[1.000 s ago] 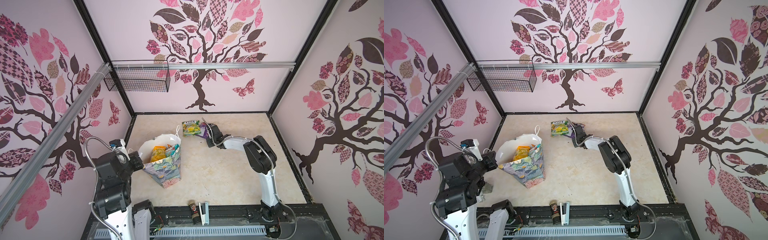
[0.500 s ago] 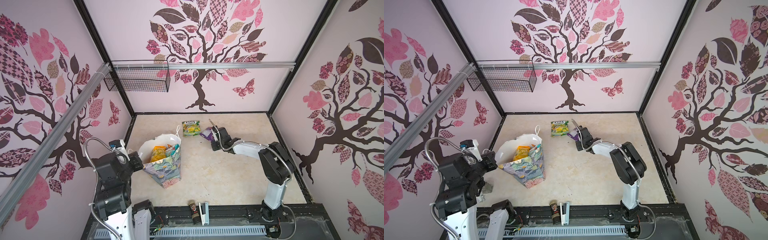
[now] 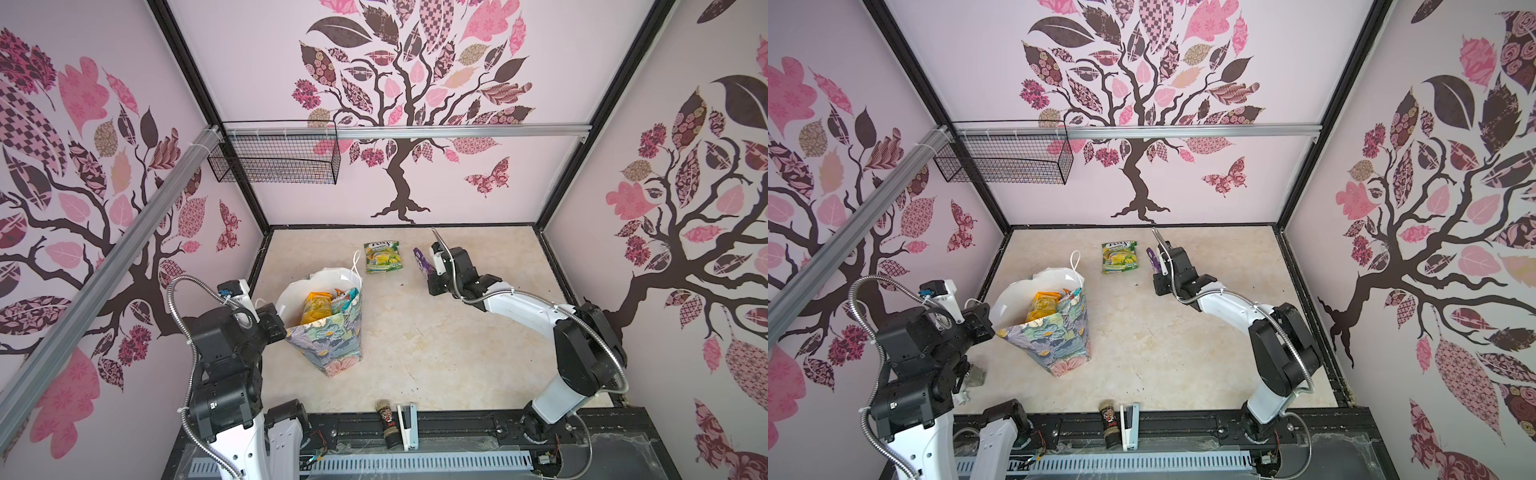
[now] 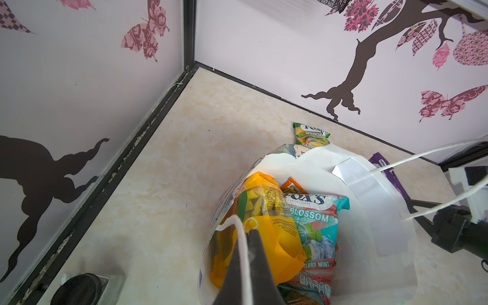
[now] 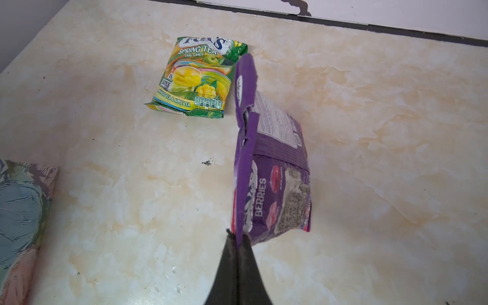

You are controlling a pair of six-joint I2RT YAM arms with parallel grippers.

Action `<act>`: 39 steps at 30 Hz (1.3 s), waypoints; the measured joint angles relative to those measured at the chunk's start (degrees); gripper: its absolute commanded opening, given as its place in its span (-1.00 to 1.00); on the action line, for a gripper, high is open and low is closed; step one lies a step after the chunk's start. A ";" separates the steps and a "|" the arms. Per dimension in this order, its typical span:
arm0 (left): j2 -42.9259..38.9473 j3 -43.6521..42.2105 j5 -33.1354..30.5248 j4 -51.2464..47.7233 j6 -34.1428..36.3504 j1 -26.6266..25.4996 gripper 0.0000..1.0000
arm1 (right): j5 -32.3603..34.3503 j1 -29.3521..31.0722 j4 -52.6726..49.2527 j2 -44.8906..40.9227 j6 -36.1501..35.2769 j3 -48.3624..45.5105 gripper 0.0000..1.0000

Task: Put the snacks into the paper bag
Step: 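Lift the purple packet with the right gripper off the table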

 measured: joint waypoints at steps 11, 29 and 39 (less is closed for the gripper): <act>-0.28 0.00 -0.04 -0.07 0.02 -0.11 -1.00 | -4.28 0.00 -3.13 -6.51 1.44 0.39 -1.00; -0.63 0.00 -0.22 -0.39 0.02 -0.11 -1.00 | -10.97 1.25 -8.90 -11.76 2.86 11.54 -1.00; -0.63 0.00 -0.22 -0.42 0.02 -0.11 -1.00 | -10.69 6.73 -13.42 -11.87 1.44 22.80 -1.00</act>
